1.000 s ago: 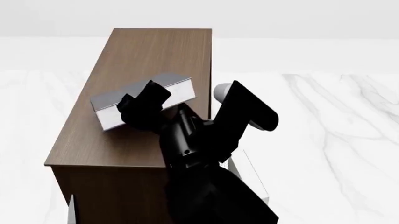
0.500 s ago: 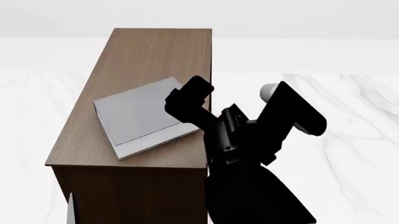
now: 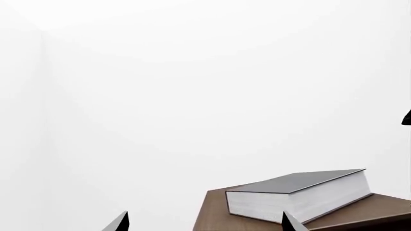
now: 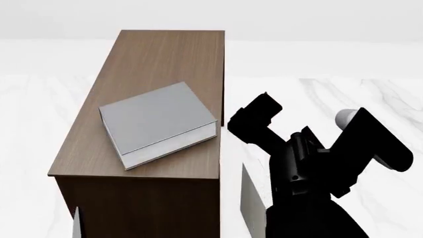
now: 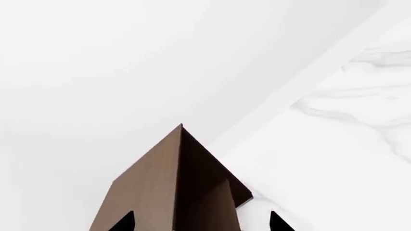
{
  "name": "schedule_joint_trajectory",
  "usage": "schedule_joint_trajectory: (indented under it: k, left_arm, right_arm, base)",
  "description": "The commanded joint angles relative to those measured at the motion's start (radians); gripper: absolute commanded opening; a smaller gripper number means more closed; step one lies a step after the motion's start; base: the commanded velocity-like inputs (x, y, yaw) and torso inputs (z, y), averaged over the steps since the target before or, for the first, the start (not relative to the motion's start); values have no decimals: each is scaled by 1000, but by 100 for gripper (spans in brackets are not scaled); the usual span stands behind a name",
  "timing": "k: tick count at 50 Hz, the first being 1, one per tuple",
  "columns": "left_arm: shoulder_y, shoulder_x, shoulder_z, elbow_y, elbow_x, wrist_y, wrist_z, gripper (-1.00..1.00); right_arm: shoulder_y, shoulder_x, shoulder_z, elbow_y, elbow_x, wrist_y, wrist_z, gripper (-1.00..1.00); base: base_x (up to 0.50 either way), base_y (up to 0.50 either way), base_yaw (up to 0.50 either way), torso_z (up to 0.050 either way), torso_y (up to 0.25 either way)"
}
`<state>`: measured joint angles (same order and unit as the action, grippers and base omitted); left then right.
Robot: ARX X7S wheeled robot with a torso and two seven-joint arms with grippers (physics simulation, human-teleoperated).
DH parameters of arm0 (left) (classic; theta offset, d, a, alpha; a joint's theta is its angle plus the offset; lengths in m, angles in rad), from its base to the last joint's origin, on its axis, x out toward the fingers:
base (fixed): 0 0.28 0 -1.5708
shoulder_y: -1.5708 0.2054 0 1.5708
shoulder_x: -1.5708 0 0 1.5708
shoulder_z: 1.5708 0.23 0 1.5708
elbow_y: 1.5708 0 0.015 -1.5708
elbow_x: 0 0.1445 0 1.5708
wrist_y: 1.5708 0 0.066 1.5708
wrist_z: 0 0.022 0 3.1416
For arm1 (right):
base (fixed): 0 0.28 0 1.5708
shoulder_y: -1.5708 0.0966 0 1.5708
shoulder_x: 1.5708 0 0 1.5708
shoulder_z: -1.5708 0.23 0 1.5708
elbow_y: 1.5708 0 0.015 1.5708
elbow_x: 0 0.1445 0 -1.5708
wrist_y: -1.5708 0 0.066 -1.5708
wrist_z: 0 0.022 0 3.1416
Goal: Pick up the book in the middle and place it on the cabinet shelf.
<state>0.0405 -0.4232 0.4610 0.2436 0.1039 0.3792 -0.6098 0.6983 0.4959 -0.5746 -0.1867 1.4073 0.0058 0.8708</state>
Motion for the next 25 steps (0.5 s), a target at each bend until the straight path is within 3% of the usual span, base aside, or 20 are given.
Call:
schedule_joint_trajectory:
  k: [1,13,25]
  left_arm:
    - [2,18,-19,4,17,-2,23,100]
    - [-4,21,-22,11,10,-17,19,100]
    - [-11,22,-28,17,3,-31,15,100]
  right_arm:
    - [-62,51,43,-53,-57,-29,-14,100]
    - [-163,120,39,-76,-154,-65,-32,100]
    - [-294,179,-13,-43,-463,-146,-23,100]
  base:
    - [0,0,0,0,0]
    - [0,0,0,0,0]
    - [0,0,0,0,0]
